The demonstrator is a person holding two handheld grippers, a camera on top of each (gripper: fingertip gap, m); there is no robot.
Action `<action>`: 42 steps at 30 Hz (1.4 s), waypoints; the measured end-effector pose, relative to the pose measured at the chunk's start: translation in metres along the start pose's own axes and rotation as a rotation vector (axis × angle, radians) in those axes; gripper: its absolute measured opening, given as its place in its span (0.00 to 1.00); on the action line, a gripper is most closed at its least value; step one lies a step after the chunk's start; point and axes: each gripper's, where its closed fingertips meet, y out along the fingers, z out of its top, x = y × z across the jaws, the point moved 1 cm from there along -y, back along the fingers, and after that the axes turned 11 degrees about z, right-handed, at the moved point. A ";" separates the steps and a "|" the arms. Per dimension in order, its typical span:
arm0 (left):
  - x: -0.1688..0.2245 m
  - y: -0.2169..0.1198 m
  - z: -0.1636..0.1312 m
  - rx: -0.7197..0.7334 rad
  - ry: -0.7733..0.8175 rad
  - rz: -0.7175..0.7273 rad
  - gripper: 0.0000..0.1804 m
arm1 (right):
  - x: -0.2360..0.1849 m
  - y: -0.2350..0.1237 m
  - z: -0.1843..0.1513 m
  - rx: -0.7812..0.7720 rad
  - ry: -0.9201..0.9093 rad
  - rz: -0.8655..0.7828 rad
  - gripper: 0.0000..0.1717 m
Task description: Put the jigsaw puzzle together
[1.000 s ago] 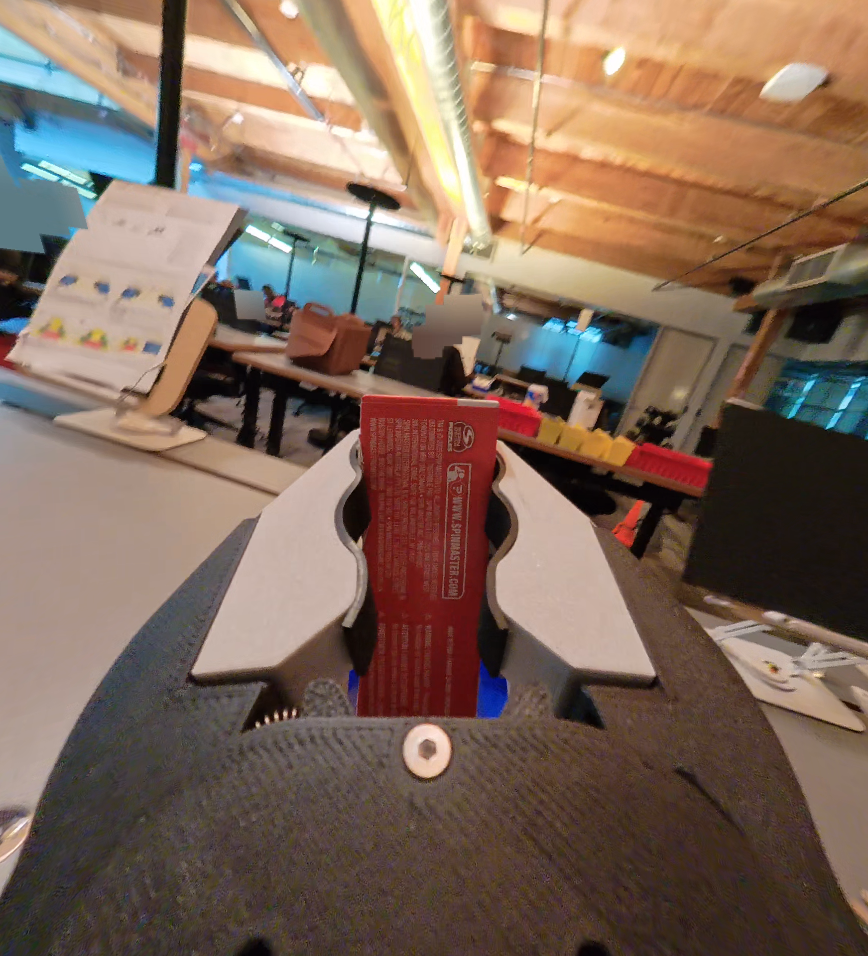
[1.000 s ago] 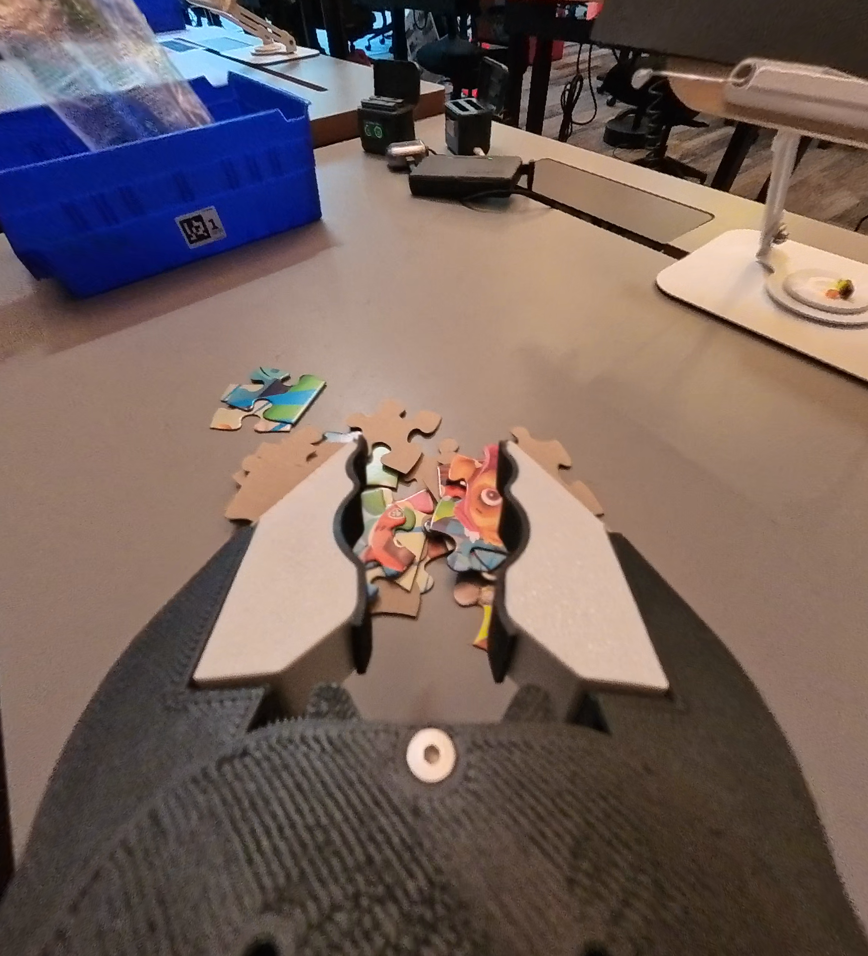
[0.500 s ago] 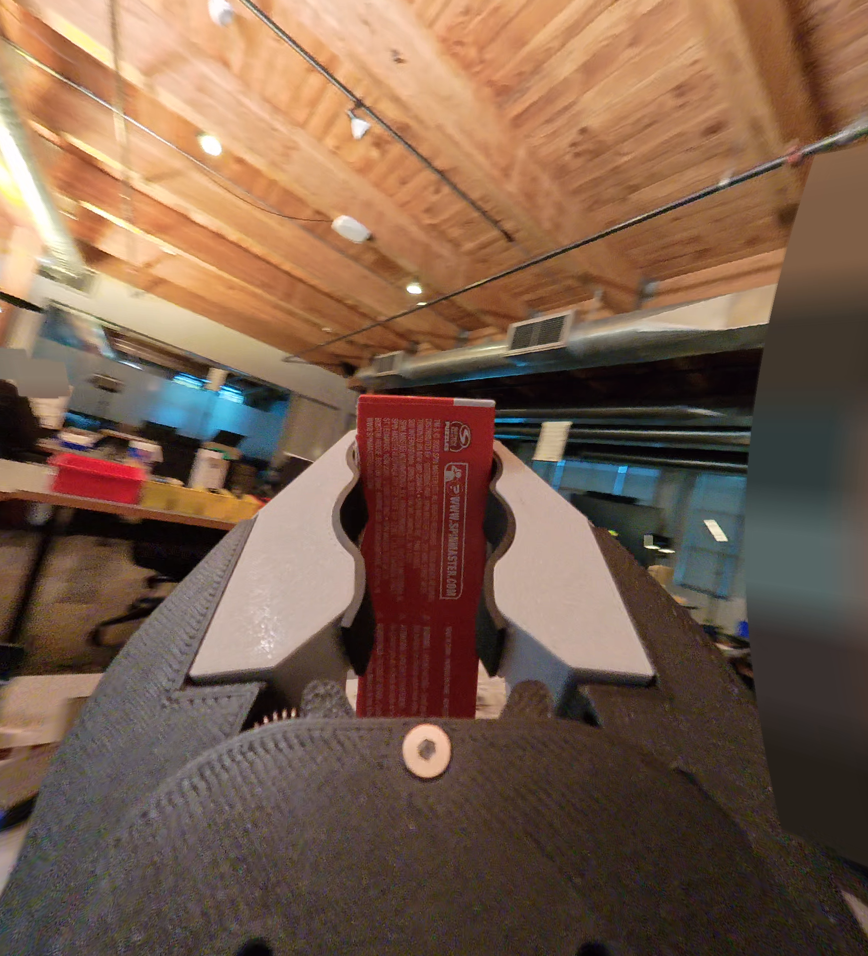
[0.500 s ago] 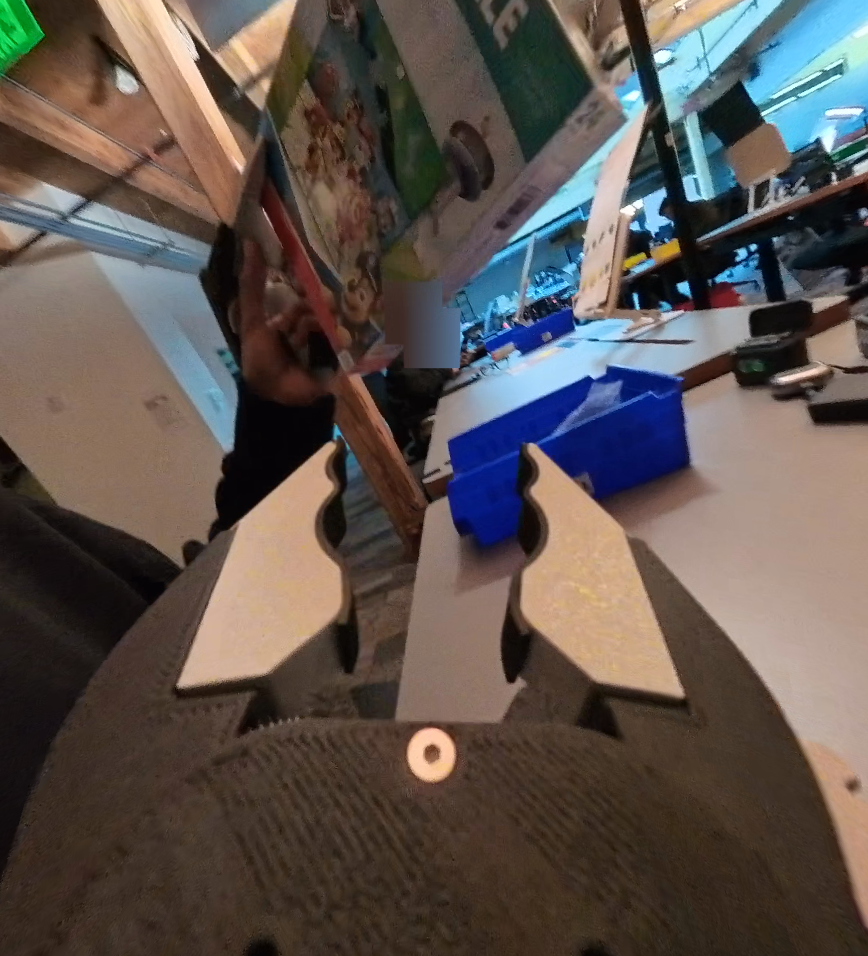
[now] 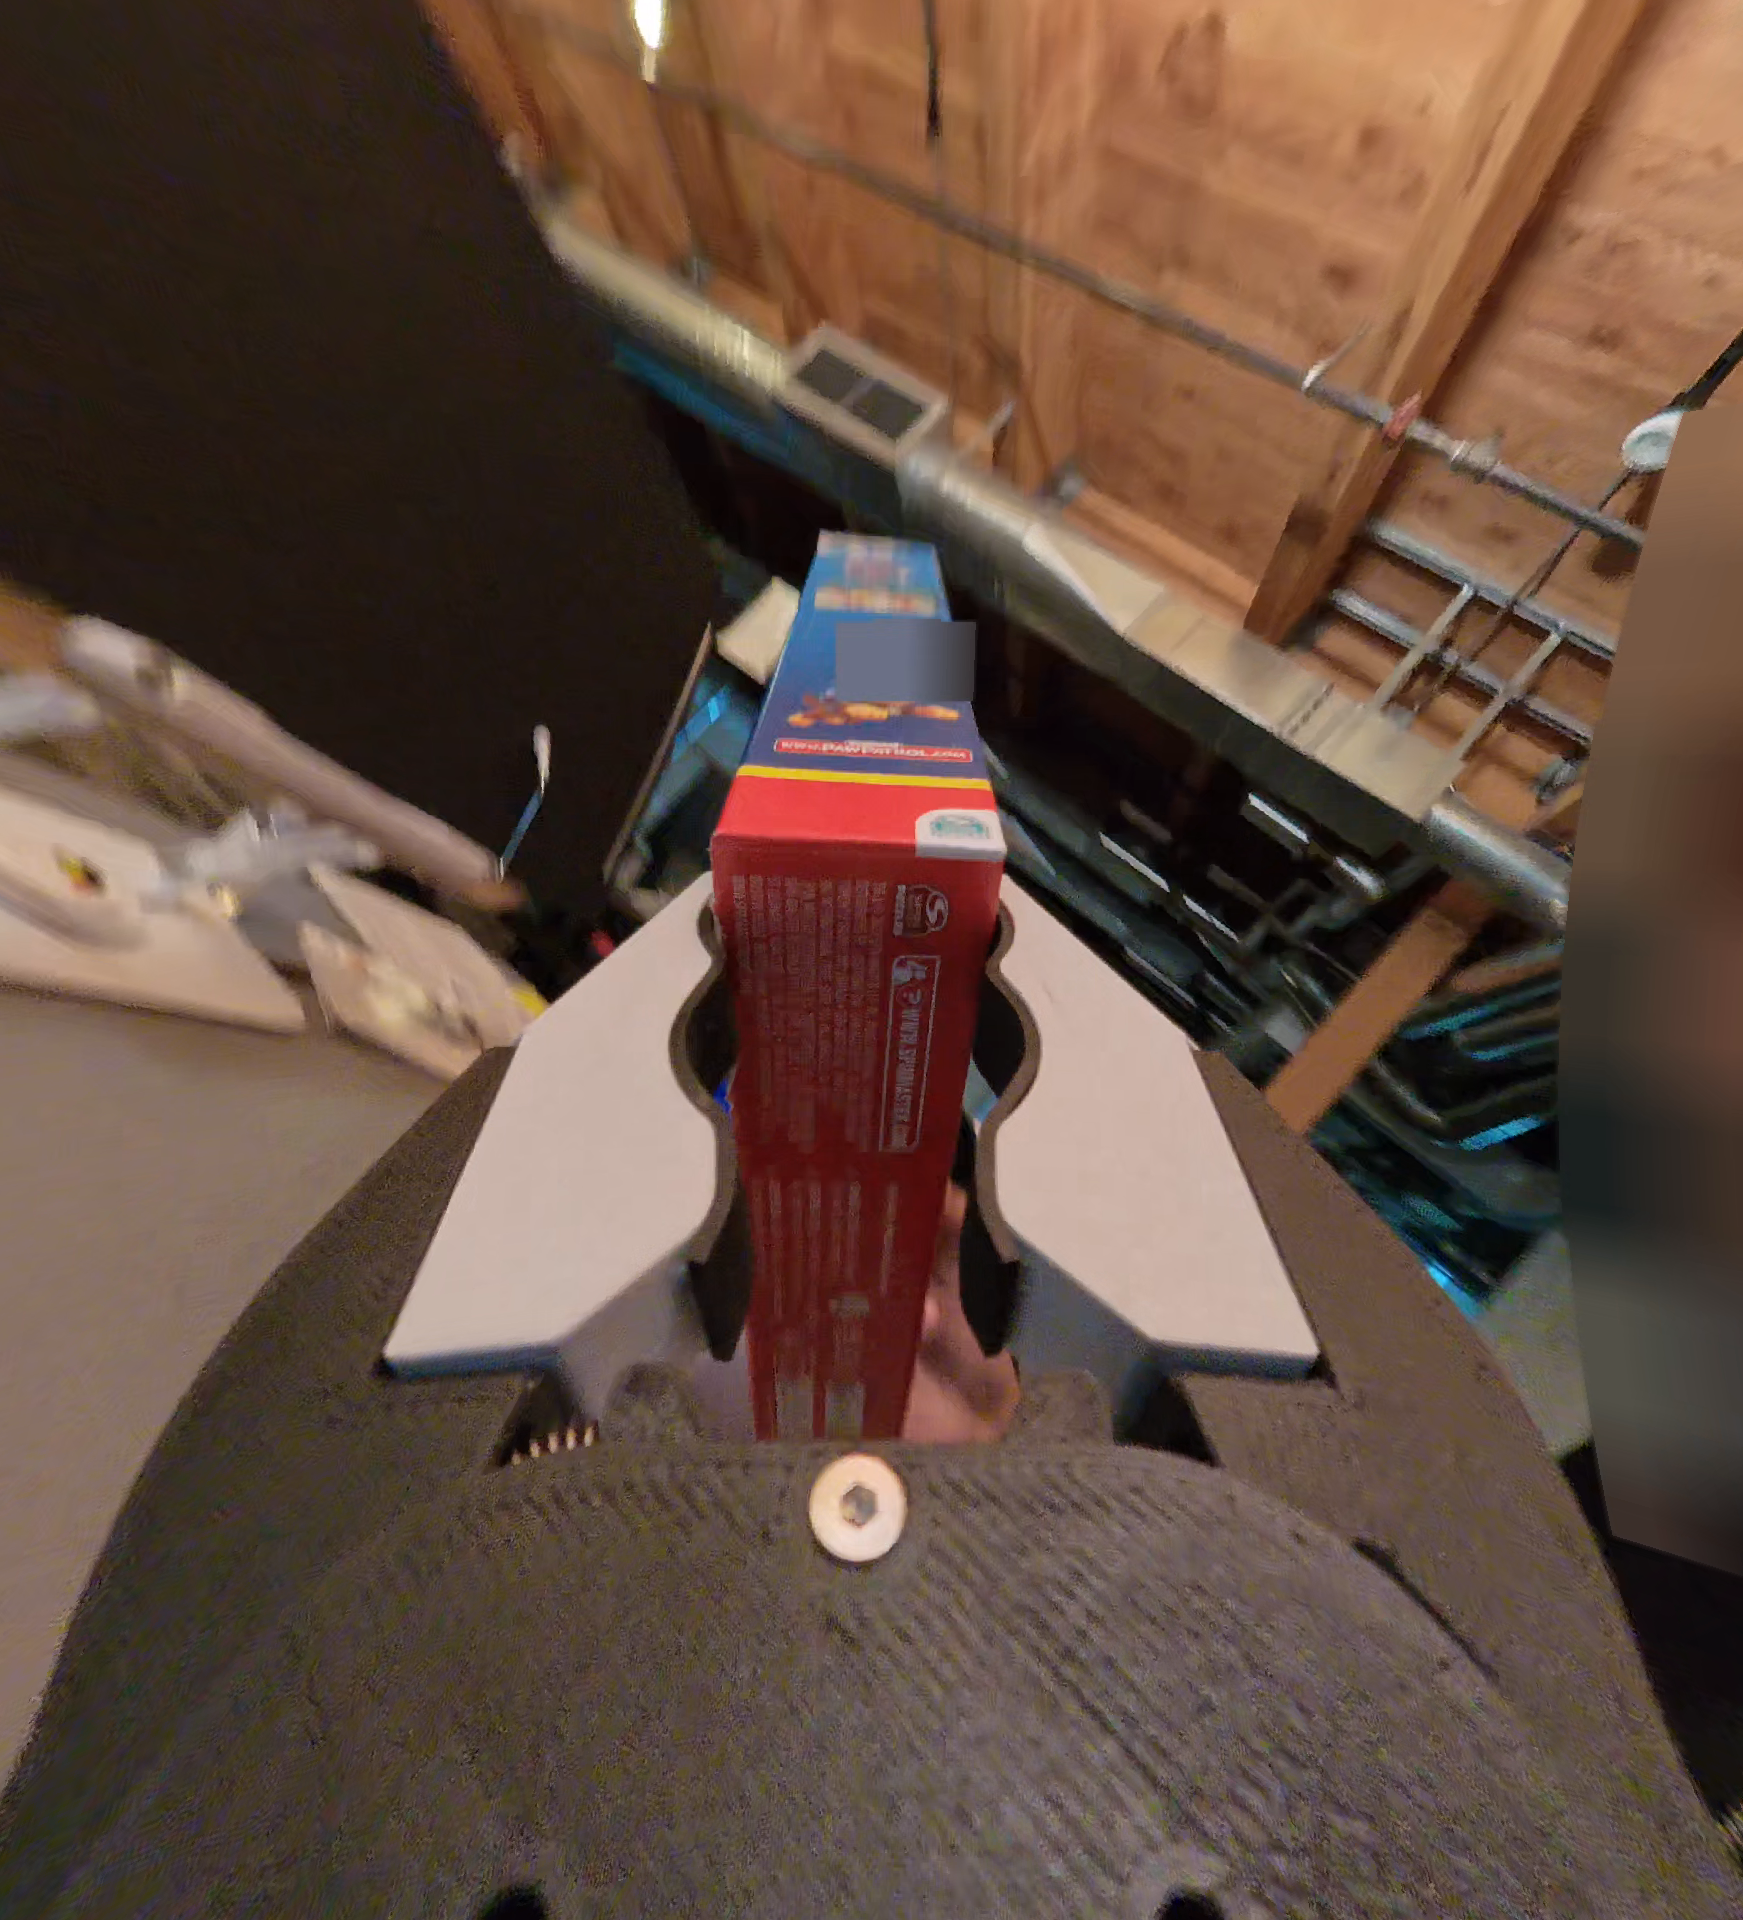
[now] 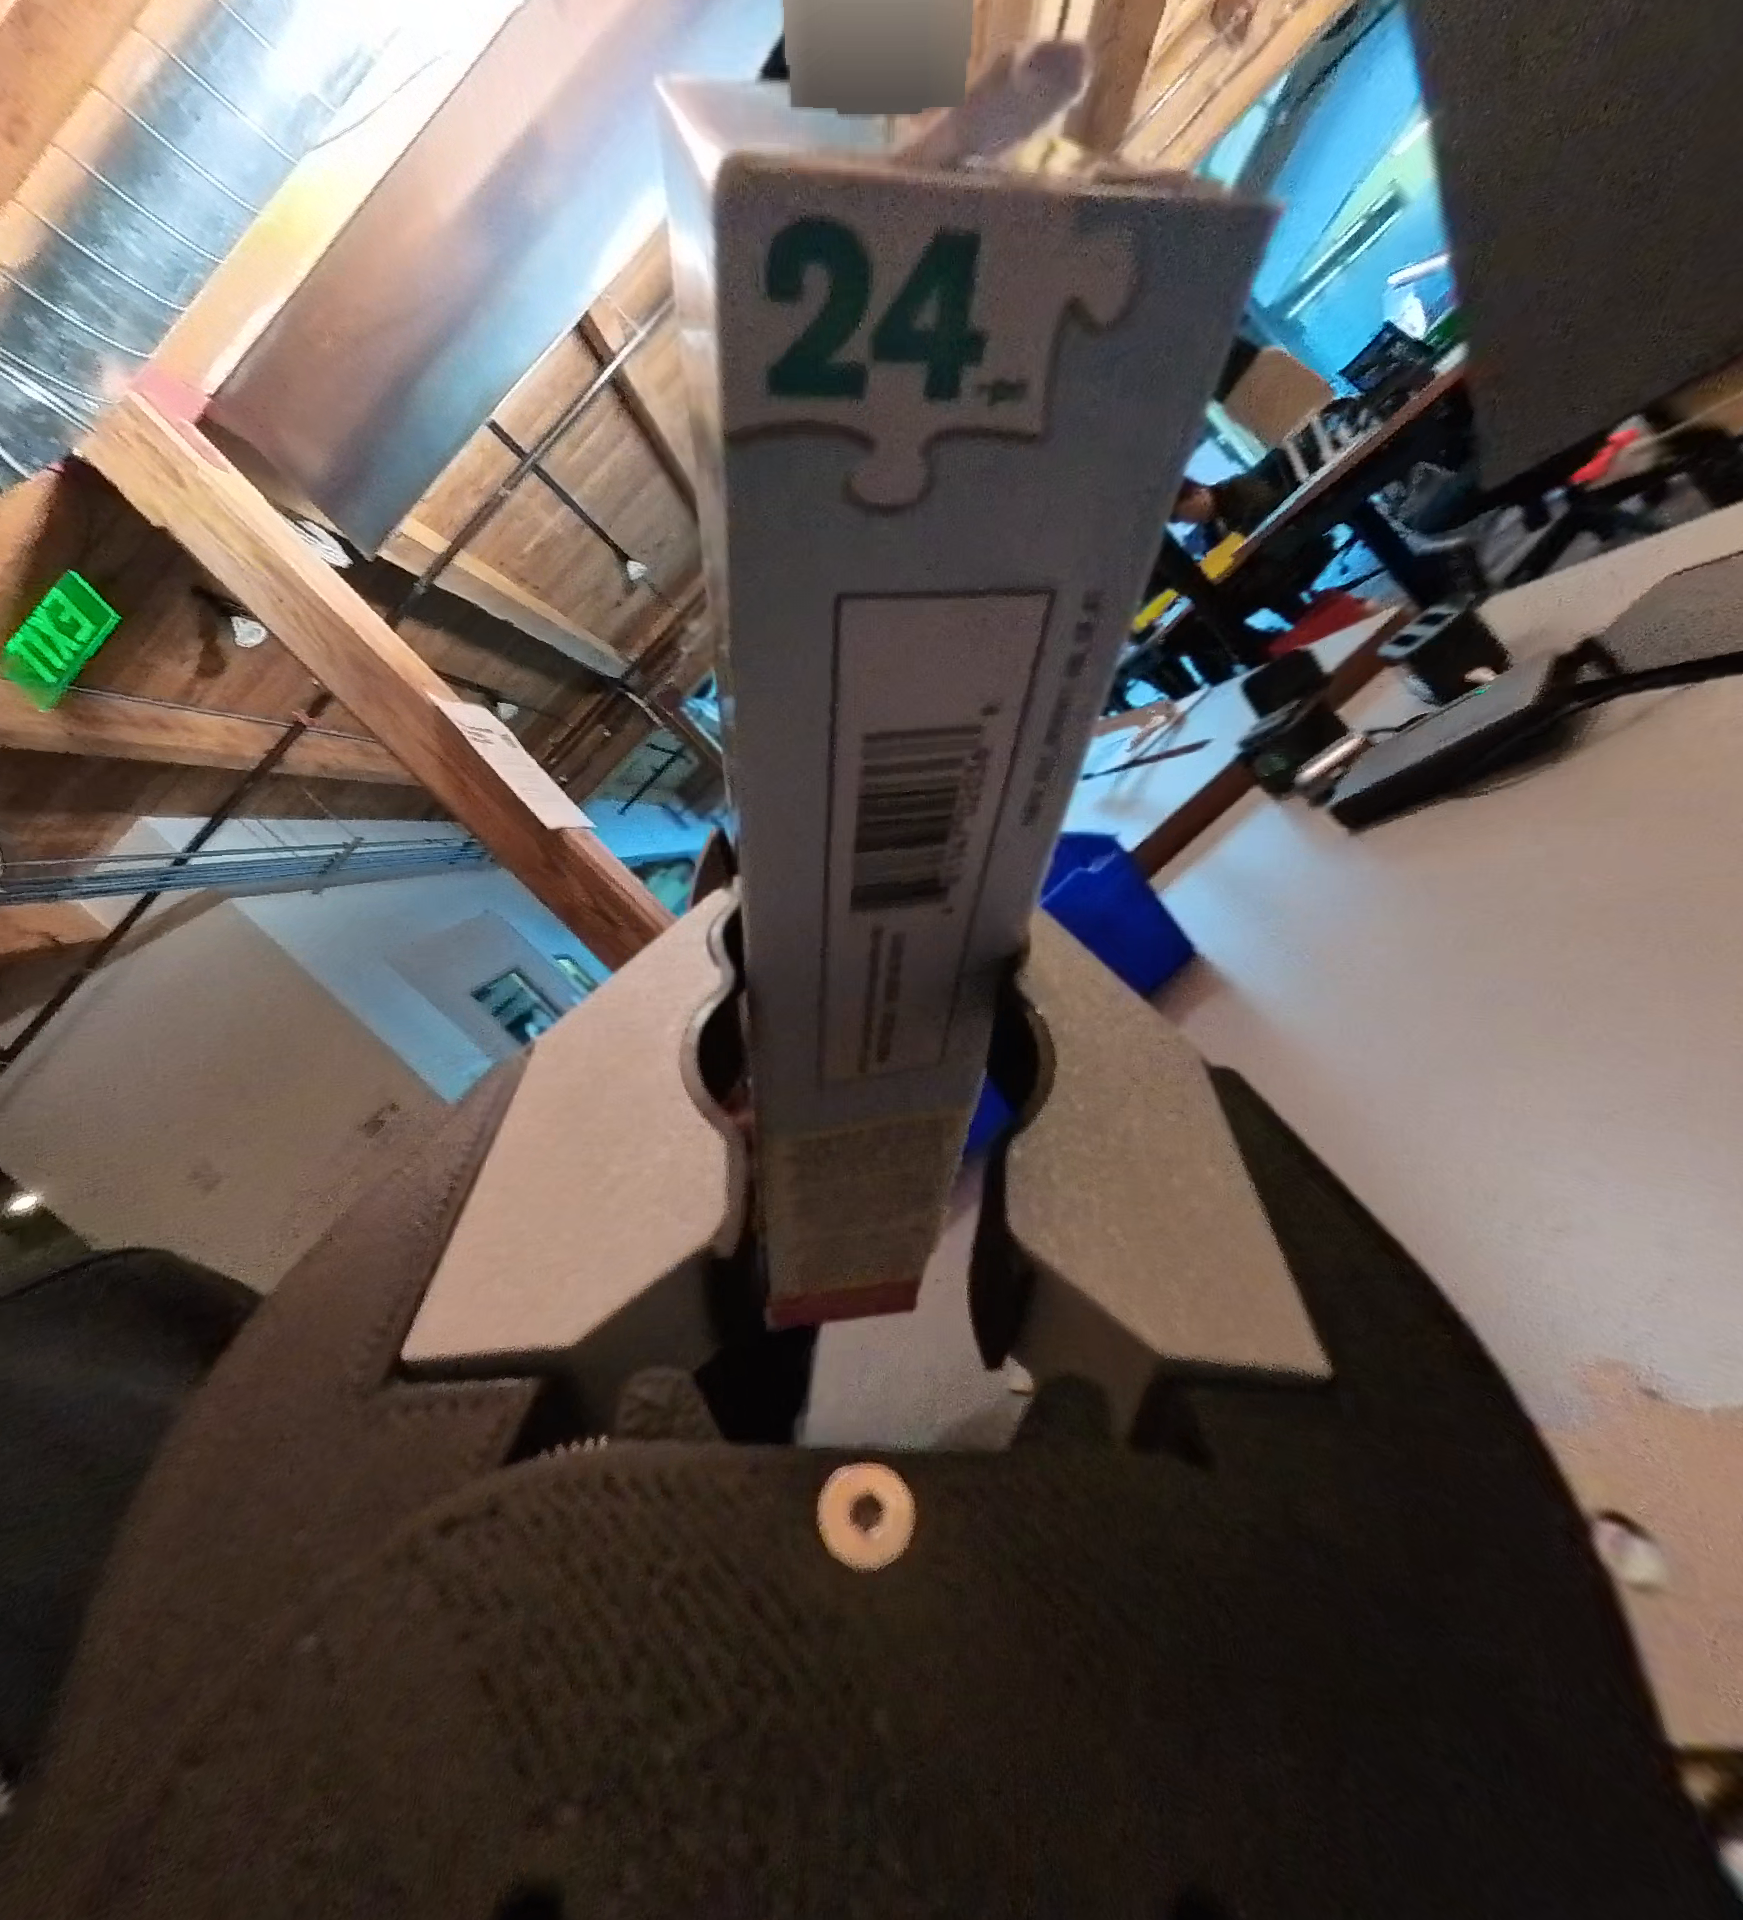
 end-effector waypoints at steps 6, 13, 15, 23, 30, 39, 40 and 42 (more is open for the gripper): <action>-0.085 0.047 -0.044 -0.301 0.048 0.190 0.33 | 0.057 -0.034 0.055 -0.175 -0.150 -0.128 0.24; -0.168 0.109 -0.048 -0.517 0.264 0.404 0.46 | 0.156 -0.057 0.103 -0.424 -0.307 -0.250 0.24; -0.186 0.121 -0.056 -0.603 0.301 0.445 0.47 | 0.171 -0.058 0.107 -0.440 -0.316 -0.226 0.24; -0.205 0.160 -0.052 -0.617 0.346 0.430 0.46 | 0.188 -0.061 0.119 -0.531 -0.561 -0.240 0.26; -0.199 0.158 -0.042 -0.587 0.303 0.387 0.39 | 0.198 -0.081 0.113 -0.549 -0.403 -0.357 0.34; -0.190 0.155 -0.032 -0.588 0.301 0.345 0.23 | 0.192 -0.091 0.111 -0.534 -0.244 -0.386 0.34; -0.190 0.154 -0.031 -0.592 0.292 0.344 0.21 | 0.191 -0.092 0.110 -0.533 -0.234 -0.387 0.34; -0.194 0.152 -0.030 -0.596 0.281 0.364 0.21 | 0.190 -0.092 0.111 -0.510 -0.206 -0.388 0.33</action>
